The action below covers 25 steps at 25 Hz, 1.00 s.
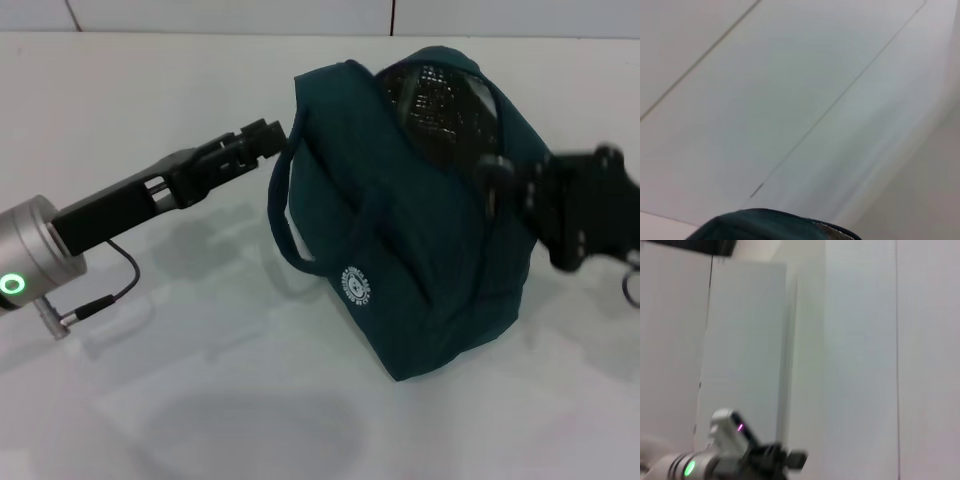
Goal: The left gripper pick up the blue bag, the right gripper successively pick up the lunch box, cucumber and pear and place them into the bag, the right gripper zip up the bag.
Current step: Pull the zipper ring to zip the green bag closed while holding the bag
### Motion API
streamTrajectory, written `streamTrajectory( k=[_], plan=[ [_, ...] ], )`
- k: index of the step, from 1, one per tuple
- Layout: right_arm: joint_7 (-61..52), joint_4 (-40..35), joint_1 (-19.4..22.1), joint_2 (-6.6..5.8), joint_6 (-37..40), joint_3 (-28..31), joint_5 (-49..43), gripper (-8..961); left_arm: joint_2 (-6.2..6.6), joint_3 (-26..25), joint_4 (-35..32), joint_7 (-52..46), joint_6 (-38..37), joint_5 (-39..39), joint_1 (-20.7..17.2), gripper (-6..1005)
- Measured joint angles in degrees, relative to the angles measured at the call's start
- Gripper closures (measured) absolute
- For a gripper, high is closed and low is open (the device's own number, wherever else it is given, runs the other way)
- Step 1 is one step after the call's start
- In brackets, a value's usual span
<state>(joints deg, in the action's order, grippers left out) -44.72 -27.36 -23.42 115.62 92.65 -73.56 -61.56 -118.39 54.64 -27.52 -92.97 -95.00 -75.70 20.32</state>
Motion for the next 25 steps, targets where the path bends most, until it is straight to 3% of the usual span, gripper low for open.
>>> streamTrajectory(
  k=[9, 20, 25],
  plan=[
    [-0.3, 0.7, -6.7, 0.55, -3.2, -2.3, 1.7, 926, 0.12, -0.5, 0.1, 0.7, -0.4, -0.4, -1.4, 305],
    [1.4, 0.0, -13.2, 0.57, -6.1, -12.2, 7.6, 922, 1.35, -0.5, -0.3, 0.8, -0.5, -0.1, -3.0, 306],
    [2.2, 0.1, -14.3, 0.56, -10.0, -15.6, 9.1, 921, 1.85, -0.5, -0.3, 1.0, -0.4, -0.3, -3.4, 306]
  ],
)
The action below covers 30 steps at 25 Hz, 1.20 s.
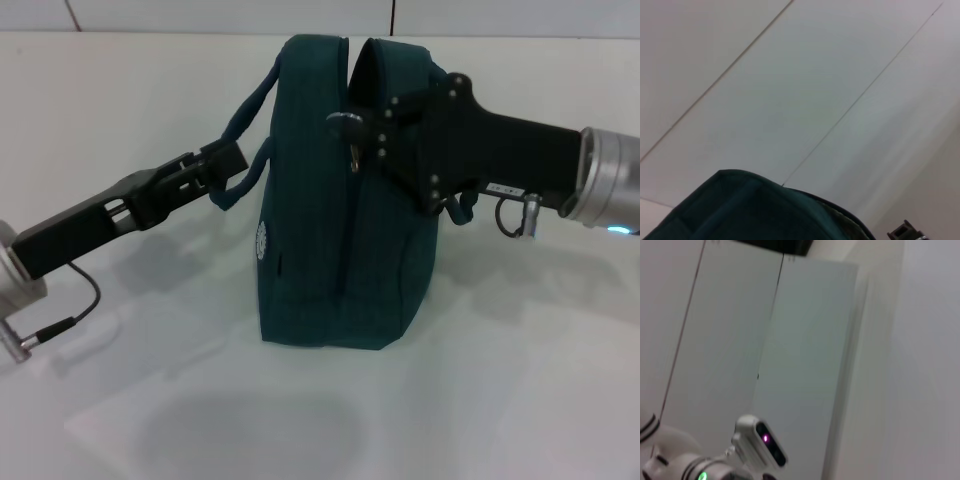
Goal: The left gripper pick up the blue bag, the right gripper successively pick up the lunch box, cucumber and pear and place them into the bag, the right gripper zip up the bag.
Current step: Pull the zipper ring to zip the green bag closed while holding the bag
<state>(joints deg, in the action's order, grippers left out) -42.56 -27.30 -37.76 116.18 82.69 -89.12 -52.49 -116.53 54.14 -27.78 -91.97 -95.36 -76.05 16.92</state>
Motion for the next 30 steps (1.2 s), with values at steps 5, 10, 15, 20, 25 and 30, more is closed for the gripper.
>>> streamTrajectory(
  k=[5, 10, 15, 20, 25, 30],
  plan=[
    [1.4, -0.1, 0.1, 0.00, -2.6, -2.9, 2.9, 919, 1.06, 0.0, -0.1, 1.0, 0.0, -0.2, -1.8, 307],
    [2.1, -0.2, -0.8, 0.01, -4.8, -5.8, 4.5, 918, 1.86, 0.0, -0.1, 3.6, 0.0, -2.8, -2.7, 307],
    [3.7, -0.7, -3.5, 0.00, -7.0, -10.1, 7.9, 916, 1.84, 0.0, -1.0, 3.9, 0.0, -3.1, -3.8, 308],
    [4.6, -2.8, -6.2, 0.01, -11.0, -14.4, 9.9, 915, 1.86, 0.0, -1.1, 3.9, 0.2, -3.1, -4.6, 309],
    [4.6, -5.1, -6.4, 0.00, -13.7, -17.0, 10.3, 913, 1.59, 0.0, -1.3, 3.9, 0.2, -3.1, -4.7, 310],
    [4.6, -5.1, -5.6, 0.00, -13.8, -17.5, 10.3, 912, 1.40, 0.0, -1.1, 3.9, 1.0, -2.8, -4.3, 312]
  ],
)
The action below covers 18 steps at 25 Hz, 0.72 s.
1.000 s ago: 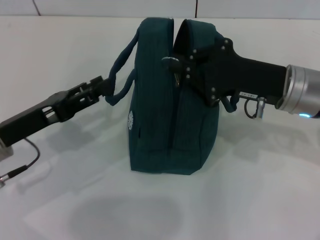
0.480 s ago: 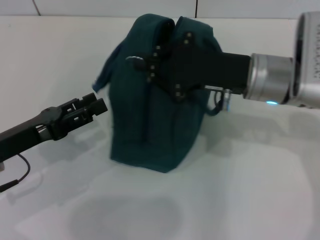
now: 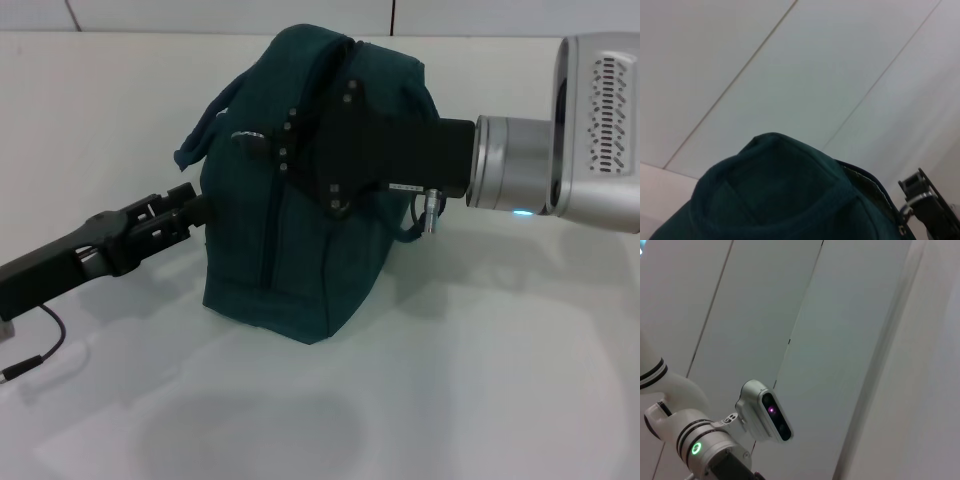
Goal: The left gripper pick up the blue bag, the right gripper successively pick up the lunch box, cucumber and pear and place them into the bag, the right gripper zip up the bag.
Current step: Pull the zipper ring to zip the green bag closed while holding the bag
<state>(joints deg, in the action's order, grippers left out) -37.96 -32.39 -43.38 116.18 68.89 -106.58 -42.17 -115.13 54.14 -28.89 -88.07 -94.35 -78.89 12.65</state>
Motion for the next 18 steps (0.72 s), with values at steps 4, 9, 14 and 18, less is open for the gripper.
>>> streamTrajectory(
  k=[4, 9, 14, 18],
  plan=[
    [0.0, -0.1, 0.6, 0.00, 0.1, -0.1, 0.9, 911, -0.15, 0.0, 0.0, 0.0, 0.3, 0.1, 0.6, 313],
    [0.0, -0.3, 1.7, 0.00, 0.4, 0.0, 1.6, 909, -0.19, 0.0, 0.2, -0.1, 0.4, -0.3, 1.8, 316],
    [0.0, -0.4, 2.0, 0.00, 0.4, 0.0, 1.7, 908, -0.35, 0.0, 0.3, -0.6, 2.1, -0.4, 2.2, 341],
    [0.0, -0.5, 2.2, 0.00, 0.5, -0.1, 1.7, 906, -0.81, 0.0, 0.3, -0.5, 3.7, -0.4, 2.3, 388]
  ],
)
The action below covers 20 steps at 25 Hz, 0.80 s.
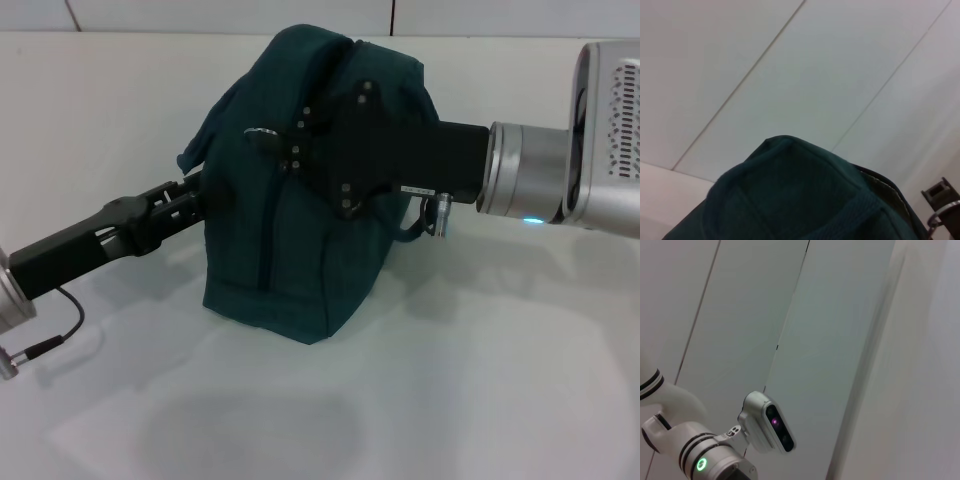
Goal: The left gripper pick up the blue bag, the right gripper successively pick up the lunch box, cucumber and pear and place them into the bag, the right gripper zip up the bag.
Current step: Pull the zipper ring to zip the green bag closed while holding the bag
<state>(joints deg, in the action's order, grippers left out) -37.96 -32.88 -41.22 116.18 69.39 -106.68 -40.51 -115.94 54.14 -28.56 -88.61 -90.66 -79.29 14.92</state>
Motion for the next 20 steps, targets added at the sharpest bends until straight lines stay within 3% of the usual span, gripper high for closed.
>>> streamTrajectory(
  k=[4, 10, 20],
  plan=[
    [0.0, -0.1, 0.4, 0.00, 0.1, -0.1, 0.4, 905, -0.18, 0.0, 0.3, 0.0, 0.2, 0.1, 0.1, 436],
    [0.0, -0.4, 1.1, 0.00, 0.0, 0.1, 0.6, 903, -0.60, 0.0, 0.6, 0.3, 0.1, 0.5, 0.1, 633],
    [-0.5, 0.1, 1.5, 0.00, -1.6, 0.3, 5.3, 900, -1.60, -1.4, 0.7, 0.5, -0.2, 0.6, 0.1, 835]
  ],
)
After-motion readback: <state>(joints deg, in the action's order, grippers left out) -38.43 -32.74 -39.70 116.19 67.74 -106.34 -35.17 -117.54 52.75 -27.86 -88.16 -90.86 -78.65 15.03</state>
